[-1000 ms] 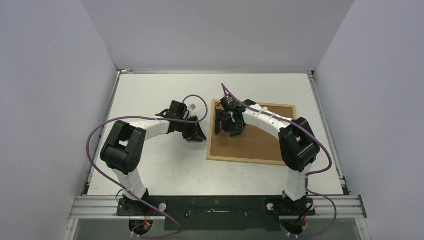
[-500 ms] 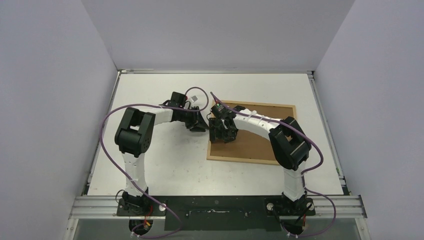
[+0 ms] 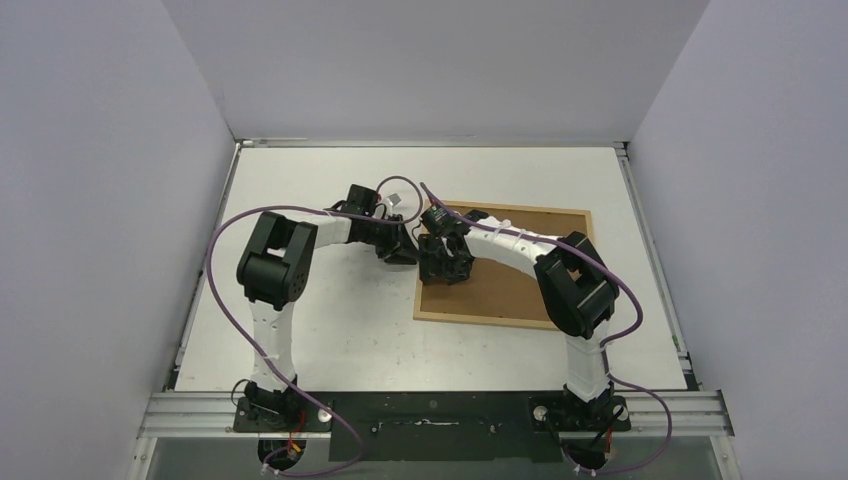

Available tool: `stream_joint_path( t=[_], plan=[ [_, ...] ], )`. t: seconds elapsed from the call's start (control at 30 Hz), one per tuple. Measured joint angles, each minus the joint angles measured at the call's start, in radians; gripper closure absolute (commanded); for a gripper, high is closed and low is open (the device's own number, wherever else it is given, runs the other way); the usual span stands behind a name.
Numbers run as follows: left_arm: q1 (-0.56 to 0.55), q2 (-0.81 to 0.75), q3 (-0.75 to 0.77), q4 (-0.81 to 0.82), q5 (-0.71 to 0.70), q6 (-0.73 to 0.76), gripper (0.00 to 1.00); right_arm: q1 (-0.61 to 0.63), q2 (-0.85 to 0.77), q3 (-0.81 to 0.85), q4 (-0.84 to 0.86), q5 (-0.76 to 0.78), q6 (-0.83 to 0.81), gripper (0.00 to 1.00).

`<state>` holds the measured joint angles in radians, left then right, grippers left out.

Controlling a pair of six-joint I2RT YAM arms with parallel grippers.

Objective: Put the photo into the frame

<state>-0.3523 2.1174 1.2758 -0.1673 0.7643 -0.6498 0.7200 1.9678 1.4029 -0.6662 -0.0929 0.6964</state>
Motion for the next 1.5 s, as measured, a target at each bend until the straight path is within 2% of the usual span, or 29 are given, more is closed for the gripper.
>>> stream_joint_path(
  t=[0.3, 0.6, 1.5],
  plan=[
    [-0.003, 0.008, -0.006, 0.007, 0.008, -0.002, 0.8, 0.0, 0.002, -0.002, 0.0, 0.01, 0.028, 0.45],
    [-0.003, 0.008, -0.026, 0.035, 0.012, -0.019, 0.82, -0.013, 0.002, -0.004, 0.007, 0.006, 0.071, 0.39],
    [0.0, 0.007, -0.048, 0.075, 0.026, -0.03, 0.83, -0.021, 0.083, 0.115, -0.121, 0.018, 0.148, 0.41]
  ],
)
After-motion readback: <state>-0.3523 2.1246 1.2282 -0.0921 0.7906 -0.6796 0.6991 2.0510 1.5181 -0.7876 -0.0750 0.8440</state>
